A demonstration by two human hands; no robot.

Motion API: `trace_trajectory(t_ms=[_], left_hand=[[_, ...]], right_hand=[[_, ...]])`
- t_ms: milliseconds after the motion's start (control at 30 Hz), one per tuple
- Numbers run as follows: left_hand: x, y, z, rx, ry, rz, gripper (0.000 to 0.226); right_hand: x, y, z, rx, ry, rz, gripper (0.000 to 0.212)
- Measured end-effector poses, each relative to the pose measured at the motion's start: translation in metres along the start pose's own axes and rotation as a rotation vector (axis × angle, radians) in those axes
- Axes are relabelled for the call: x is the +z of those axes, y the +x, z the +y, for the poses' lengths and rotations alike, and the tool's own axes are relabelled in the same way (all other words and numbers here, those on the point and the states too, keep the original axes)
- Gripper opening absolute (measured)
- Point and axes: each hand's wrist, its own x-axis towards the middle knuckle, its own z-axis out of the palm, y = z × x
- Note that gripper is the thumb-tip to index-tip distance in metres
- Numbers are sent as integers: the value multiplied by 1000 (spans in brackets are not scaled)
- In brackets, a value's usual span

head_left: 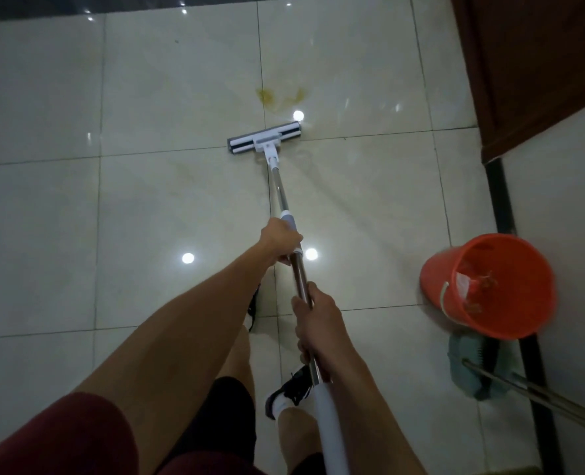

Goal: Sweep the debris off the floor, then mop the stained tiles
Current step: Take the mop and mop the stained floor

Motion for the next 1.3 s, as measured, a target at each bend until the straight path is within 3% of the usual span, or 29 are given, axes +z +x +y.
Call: trace_trajectory(t_ms=[267,500,733,900,1033,1300], left_hand=[[-77,96,92,20,-4,-28,23],[-179,211,195,71,24,-62,26],[-255,292,283,117,50,-82,32],[-262,293,273,139,178,-107,39],[-262,275,250,153,253,-142,29],[-242,199,155,195,377,-251,23]], right_hand=[[17,94,-119,3,70,-22,30],[50,203,-271,-26,66,28,8],[66,282,-396,24,190,41,20],[81,270,-393,47,162,46,19],[99,244,-377,61,233,47,21],[148,156,-292,57,173,127,25]])
